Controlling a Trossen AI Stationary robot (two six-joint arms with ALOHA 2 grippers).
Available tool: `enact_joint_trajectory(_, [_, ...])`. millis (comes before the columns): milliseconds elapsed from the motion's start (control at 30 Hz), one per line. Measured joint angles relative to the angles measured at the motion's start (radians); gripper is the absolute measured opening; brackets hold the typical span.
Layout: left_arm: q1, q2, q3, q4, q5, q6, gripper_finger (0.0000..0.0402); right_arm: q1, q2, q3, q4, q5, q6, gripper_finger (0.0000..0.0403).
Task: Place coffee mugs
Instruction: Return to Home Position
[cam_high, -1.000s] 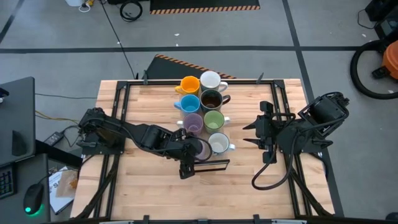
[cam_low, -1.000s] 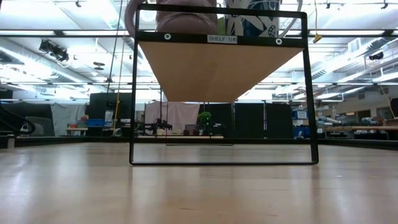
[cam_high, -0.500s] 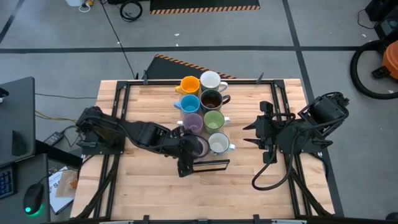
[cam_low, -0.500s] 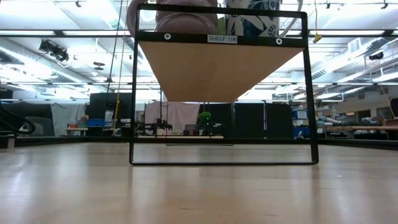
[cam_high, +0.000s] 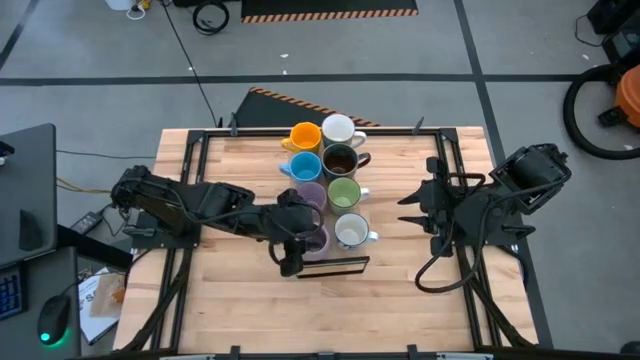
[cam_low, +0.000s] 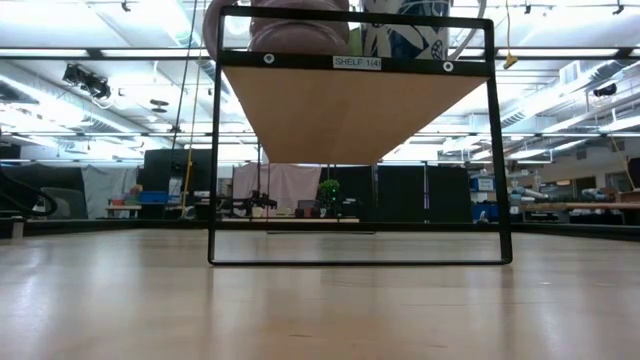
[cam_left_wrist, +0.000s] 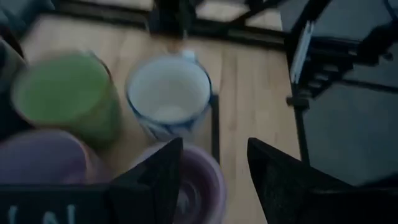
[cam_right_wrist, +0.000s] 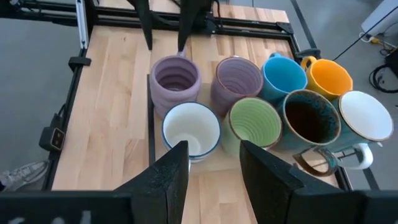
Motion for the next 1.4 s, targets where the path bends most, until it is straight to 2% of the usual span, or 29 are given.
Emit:
enact_joint_trajectory(167, [0.008, -0.016, -0.007, 0.054, -0.068, 0.104, 0.0169, -0.014, -0.065, -0.118, 0.076, 0.001, 0.0, 0.015])
enact_joint_trajectory(567, [0.063, -0.042, -0.008, 0.048, -0.04, 0.226, 0.0122, -0.143, -0.309, -0.526, 0.439, -0.138, 0.015, 0.015])
enact_joint_trajectory(1067, [0.188, -0.048, -0.009, 0.13, 0.175, 0.385, 0.0116, -0.235, -0.609, -1.051, 0.979, -0.11, 0.053, 0.015])
enact_joint_trajectory(1400, [0.215, -0.148, -0.009, 0.12, 0.182, 0.394, 0.0116, -0.248, -0.837, -1.279, 1.139, -0.117, 0.132, 0.015])
